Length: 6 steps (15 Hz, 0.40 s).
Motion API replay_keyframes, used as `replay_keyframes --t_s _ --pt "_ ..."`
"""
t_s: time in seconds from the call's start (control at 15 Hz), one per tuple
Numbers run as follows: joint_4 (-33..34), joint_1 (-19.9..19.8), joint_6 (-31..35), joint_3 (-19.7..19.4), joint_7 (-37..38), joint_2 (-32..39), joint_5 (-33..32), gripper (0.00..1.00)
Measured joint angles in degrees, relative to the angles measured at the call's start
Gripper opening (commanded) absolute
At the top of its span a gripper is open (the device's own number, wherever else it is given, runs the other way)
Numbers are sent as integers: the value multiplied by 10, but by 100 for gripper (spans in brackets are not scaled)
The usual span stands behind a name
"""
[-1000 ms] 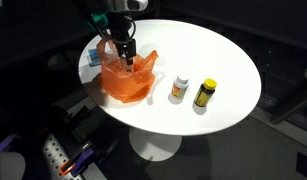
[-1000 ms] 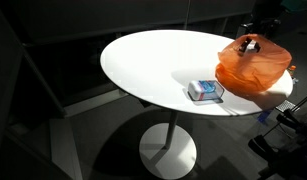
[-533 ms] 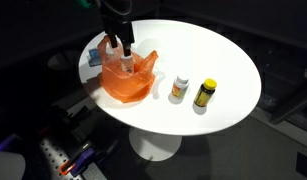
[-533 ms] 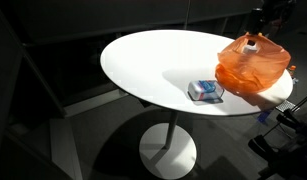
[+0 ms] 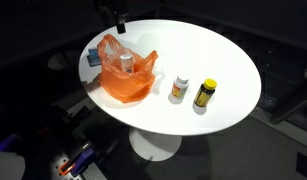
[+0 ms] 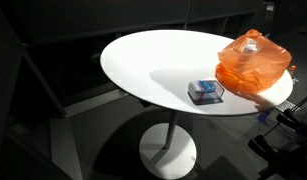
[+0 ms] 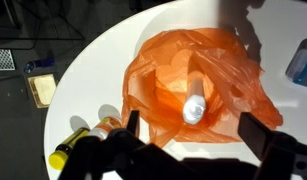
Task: Pick up the white bottle on the left and put it in the orange plastic bag
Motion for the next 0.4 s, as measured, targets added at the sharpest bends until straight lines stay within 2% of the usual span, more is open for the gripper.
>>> replay_keyframes --t_s 0.4 --pt "0 0 -4 6 -2 -18 0 100"
